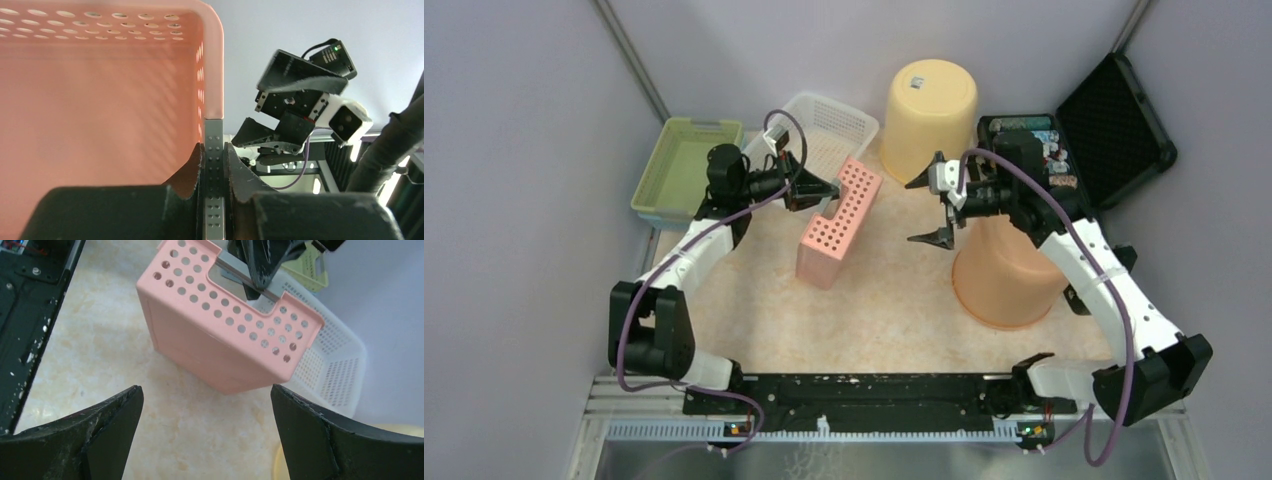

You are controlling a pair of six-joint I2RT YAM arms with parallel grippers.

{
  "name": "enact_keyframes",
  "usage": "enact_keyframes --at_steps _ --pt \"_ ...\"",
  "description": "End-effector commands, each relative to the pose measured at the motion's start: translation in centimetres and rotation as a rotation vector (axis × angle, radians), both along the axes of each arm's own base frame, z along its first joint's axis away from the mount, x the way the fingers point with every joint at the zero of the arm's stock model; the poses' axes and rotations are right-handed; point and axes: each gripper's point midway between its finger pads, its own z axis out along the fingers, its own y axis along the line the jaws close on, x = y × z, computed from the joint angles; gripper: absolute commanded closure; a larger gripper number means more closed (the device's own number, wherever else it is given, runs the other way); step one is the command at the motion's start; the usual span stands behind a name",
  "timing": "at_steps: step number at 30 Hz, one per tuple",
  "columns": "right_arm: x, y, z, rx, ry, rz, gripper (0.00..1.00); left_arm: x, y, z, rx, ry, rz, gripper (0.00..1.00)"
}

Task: Turn the large container upside down
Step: Turn the container upside down at the center of the board.

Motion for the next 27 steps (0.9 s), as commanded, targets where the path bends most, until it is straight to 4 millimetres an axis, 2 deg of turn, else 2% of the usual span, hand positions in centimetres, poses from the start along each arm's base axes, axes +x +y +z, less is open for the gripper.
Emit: enact_keyframes --at_steps 1,5,7,10,12,17,22,27 --pt "-1.1 0.2 1.2 -0.085 -0.172 0.124 0.01 0.9 -1.1 0.3 -0.041 -0.002 -0.001 1.0" --pt "-1.3 2.0 0.2 -0.173 -0.226 0.2 0.01 1.4 -2.4 2.4 -0.078 -0.057 -0.017 1.0" --pt "-0.9 2.9 -0.5 -0.225 -0.252 0.228 0.01 1.4 -2.9 2.6 -0.074 -0.062 -0.03 1.0" --pt "0.2 4.3 -0.8 -0.277 -0.265 0.245 0.02 1.4 -3.1 2.5 -0.081 -0.056 -0.034 1.0" --pt "0.9 5.1 -0.1 -0.302 -0.295 0.251 0.02 1.5 -3.1 2.4 -0.084 -0.054 -0.031 1.0" --pt "1.7 6.2 -0.1 -0.36 -0.319 0.296 0.03 1.3 -2.9 2.0 -0.092 -0.042 -0.029 1.0" --pt "2.3 6.9 -1.4 -0.417 -0.325 0.325 0.03 1.8 -2.7 2.1 -0.105 -0.035 -0.017 1.0" --pt "2.5 7.3 -3.0 -0.467 -0.298 0.344 0.05 2.1 -2.0 1.2 -0.098 -0.023 -0.001 1.0"
